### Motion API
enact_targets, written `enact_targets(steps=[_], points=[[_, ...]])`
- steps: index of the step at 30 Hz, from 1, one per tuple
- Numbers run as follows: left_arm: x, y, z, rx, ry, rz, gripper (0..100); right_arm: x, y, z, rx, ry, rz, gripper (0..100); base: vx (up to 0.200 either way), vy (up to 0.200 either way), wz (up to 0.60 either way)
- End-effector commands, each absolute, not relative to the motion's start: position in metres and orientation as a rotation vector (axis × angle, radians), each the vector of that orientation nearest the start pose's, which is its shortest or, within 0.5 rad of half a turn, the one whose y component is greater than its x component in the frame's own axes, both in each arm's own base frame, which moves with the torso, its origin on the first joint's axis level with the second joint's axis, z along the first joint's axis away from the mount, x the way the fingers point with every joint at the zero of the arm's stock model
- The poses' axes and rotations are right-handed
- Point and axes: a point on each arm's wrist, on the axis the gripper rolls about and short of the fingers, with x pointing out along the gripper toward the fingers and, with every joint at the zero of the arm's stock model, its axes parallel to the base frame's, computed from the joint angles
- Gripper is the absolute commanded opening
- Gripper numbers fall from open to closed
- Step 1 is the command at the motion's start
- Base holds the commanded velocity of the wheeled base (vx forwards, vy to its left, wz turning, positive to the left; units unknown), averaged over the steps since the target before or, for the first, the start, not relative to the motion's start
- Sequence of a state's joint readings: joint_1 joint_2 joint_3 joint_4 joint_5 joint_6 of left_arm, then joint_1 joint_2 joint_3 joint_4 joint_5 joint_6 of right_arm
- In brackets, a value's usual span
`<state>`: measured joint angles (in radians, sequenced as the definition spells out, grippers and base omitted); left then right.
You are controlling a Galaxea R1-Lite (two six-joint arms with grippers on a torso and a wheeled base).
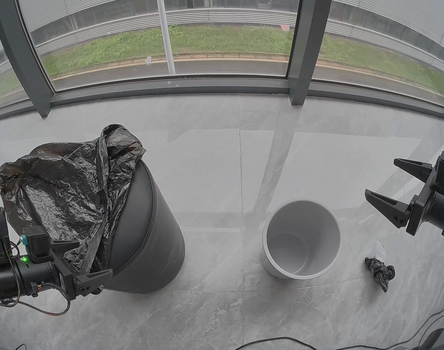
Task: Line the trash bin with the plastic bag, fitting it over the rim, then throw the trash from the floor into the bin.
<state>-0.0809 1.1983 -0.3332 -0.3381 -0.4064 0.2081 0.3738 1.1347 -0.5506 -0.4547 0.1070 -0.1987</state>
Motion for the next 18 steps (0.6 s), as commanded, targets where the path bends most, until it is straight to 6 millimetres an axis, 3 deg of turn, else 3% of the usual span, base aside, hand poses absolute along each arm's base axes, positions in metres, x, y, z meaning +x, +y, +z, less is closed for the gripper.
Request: enact_targets(steps=[1,14,15,18], points=[[0.157,-0.021,0.136,0.103,0.528,-0.525,100,0.149,0.061,0.226,-0.210,0.075,0.492,100,0.000,0.000,0.00],[0.164,-0.020,0.131,0.114,0.558,-0.476,100,0.143,0.058,0.224,-0.210,0.071,0.488,100,0.000,0.000,0.00],[0.165,-0.020,0.131,0.110,0.556,-0.474,0,0.143,0.058,0.224,-0.210,0.072,0.488,100,0.000,0.000,0.00],[0.170,-0.016,0.132,0.109,0.532,-0.451,0,0.141,0.057,0.223,-0.210,0.071,0.484,100,0.000,0.000,0.00]])
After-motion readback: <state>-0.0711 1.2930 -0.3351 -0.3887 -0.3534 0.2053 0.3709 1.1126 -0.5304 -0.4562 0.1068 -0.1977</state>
